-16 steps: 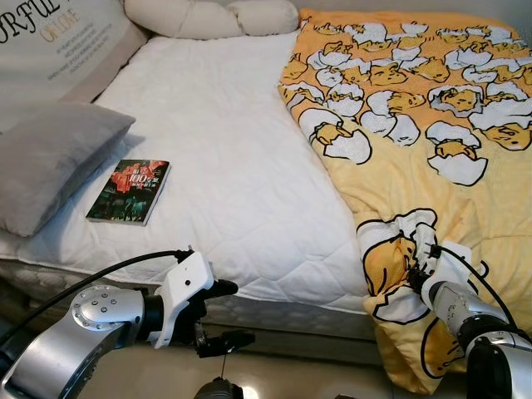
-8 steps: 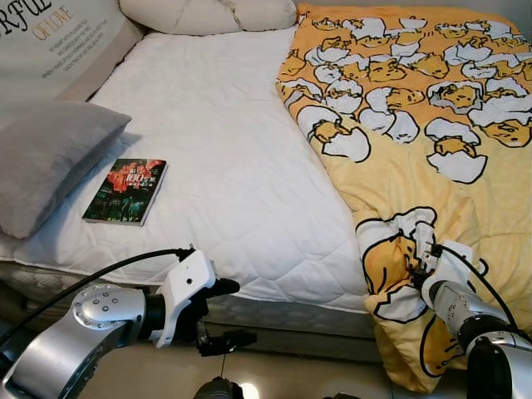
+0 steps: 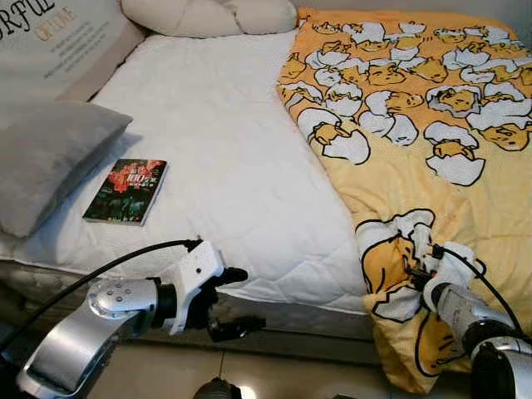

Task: Clean up the room

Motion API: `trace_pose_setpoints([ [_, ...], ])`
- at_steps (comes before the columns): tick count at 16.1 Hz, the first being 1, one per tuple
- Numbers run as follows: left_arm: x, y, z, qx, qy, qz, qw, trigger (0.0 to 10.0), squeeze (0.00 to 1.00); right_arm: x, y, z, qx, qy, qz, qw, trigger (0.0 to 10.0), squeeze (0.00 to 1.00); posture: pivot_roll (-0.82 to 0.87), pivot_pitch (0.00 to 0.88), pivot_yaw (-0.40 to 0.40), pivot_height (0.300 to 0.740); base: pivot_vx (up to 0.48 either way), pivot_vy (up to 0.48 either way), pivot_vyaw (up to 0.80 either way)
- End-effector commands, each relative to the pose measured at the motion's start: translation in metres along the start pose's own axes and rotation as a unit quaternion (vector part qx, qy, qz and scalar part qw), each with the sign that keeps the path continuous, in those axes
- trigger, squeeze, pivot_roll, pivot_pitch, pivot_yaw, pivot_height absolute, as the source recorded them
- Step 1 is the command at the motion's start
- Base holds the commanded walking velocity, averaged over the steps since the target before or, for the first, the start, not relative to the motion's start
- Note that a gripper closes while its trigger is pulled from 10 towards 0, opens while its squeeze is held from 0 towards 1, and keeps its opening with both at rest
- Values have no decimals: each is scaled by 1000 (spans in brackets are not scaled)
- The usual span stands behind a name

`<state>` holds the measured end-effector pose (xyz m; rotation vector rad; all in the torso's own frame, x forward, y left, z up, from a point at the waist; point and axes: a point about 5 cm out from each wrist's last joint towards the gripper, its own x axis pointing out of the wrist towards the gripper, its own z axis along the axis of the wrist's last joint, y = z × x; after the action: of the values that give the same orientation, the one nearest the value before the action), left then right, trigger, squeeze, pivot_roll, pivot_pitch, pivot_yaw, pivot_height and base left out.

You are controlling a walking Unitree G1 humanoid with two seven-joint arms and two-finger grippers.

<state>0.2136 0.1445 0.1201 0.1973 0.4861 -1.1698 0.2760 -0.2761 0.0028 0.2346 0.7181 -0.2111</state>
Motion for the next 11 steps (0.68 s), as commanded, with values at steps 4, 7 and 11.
trace_pose_setpoints([
  [4, 7, 3, 0, 6, -6, 4, 1000, 10000, 898, -20, 79, -17, -137, -3, 405, 904, 0, 0, 55, 0, 35, 740, 0, 0, 0],
  [7, 11, 3, 0, 6, -8, 3, 1000, 10000, 898, -47, 97, -59, -244, 79, 539, 802, 0, 0, 58, 0, 33, 740, 0, 0, 0],
  [11, 10, 1, -3, 7, -7, 1, 1000, 10000, 898, -73, 94, -80, -284, 173, 612, 718, 0, 0, 65, 0, 29, 740, 0, 0, 0],
])
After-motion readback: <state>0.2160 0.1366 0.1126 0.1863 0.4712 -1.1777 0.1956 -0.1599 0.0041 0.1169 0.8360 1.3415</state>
